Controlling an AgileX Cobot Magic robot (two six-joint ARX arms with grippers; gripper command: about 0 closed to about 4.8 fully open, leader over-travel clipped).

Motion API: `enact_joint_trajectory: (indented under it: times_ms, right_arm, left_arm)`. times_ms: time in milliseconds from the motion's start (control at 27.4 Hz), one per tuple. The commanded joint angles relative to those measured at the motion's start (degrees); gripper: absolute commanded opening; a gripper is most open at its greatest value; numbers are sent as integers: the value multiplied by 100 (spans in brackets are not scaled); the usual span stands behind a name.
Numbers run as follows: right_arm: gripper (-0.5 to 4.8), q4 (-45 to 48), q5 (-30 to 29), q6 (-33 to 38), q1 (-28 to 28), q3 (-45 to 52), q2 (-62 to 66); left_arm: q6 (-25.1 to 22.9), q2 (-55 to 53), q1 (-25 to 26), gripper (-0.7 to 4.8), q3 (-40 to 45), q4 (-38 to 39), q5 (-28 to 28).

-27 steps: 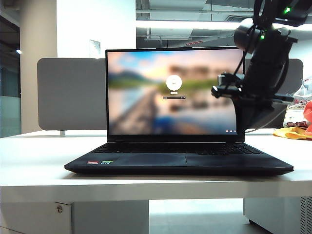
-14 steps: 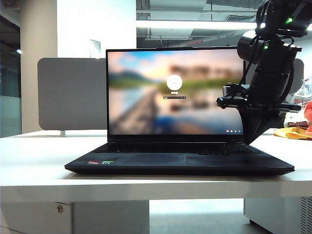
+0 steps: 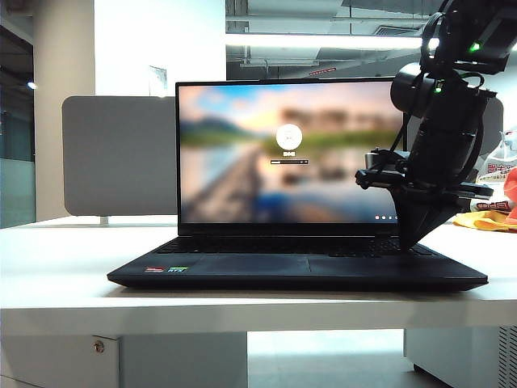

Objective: Open the lid of the laptop and use the keypad to enter the password "123".

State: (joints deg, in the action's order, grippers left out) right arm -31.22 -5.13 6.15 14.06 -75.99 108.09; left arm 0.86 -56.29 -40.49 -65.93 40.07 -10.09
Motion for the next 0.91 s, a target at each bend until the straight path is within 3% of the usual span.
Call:
enact_joint_trajectory:
  times_ms: [36,219,365,474,583,766,912]
  right_arm:
    - [-6,-72,9,4,2,11,61]
    - [-6,326,55,-42,2,-22,-678]
    - [-6,640,70,-153,9,-7,-1541]
    - [-6,752,42,-151,9,149,-2074]
    - [-6,1373,-275,162,48,925,-2776]
    - [-6,2011,-269,461,247,2618,-4046]
    - [-6,2074,-249,599,352,3740,-5184]
  left_arm:
    - [-44,7,-7,-5,-28,-35,-4]
    - [-136,7,-7,-5,-28,-46,98]
    - [-157,92,-7,-5,-28,-251,573]
    - [-221,439,-7,-5,-22,-304,1394]
    - [-238,857,-7,-5,90,-332,2011]
    - [-103,1676,-7,-5,870,-334,2555]
    - [507,2520,-7,-5,1816,-243,2688]
